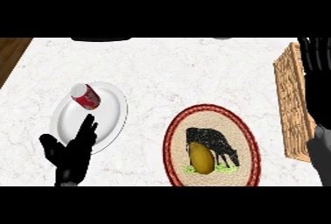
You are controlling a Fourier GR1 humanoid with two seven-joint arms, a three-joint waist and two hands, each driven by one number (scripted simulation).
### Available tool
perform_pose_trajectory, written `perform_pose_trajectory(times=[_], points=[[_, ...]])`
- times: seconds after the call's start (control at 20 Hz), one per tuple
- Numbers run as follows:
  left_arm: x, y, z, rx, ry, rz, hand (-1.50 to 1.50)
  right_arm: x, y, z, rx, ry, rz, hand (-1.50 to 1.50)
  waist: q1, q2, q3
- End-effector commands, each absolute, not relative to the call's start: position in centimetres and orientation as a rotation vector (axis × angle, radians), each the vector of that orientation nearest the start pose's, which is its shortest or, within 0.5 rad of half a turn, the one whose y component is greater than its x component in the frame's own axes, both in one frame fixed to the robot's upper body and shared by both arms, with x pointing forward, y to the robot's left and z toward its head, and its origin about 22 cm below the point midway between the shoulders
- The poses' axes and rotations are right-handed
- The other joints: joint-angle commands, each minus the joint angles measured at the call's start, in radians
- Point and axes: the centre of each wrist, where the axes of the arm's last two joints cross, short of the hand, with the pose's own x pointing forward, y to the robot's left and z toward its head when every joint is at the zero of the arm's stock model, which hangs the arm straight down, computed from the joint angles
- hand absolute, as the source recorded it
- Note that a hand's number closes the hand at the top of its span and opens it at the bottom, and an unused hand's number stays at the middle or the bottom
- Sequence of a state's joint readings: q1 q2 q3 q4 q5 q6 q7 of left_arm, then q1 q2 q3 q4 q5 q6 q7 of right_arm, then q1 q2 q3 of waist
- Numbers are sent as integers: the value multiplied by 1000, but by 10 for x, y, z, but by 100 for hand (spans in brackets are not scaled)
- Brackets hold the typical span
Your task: Pick the lemon from the placemat and place it in the basket
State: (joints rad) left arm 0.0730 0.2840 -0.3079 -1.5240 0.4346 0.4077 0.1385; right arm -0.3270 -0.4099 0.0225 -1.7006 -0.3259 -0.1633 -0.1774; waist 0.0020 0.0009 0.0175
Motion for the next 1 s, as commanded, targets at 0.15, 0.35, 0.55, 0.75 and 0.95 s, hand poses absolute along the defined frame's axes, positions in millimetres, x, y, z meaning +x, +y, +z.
perform_pose_trajectory(times=[0.15, 0.35, 0.55, 0.75, 0.95], points=[[250, 250, 37, 57, -1547, -176, 0, 304, -234, 105, 258, -1932, 399, 150, 36, 9, -17], [267, 245, 67, 36, -1680, -349, 0, 275, -173, 98, 694, -1926, 805, 150, 32, 5, -15], [275, 254, 63, 66, -1690, -367, 0, 224, -111, 51, 645, -1965, 845, -150, -6, -2, -18], [274, 265, 58, 71, -1677, -362, 0, 198, -96, 60, 299, -1977, 855, -150, -20, -9, -20], [277, 277, 65, 95, -1691, -349, 0, 208, -130, 89, -104, -2014, 963, -150, -43, -18, -22]])
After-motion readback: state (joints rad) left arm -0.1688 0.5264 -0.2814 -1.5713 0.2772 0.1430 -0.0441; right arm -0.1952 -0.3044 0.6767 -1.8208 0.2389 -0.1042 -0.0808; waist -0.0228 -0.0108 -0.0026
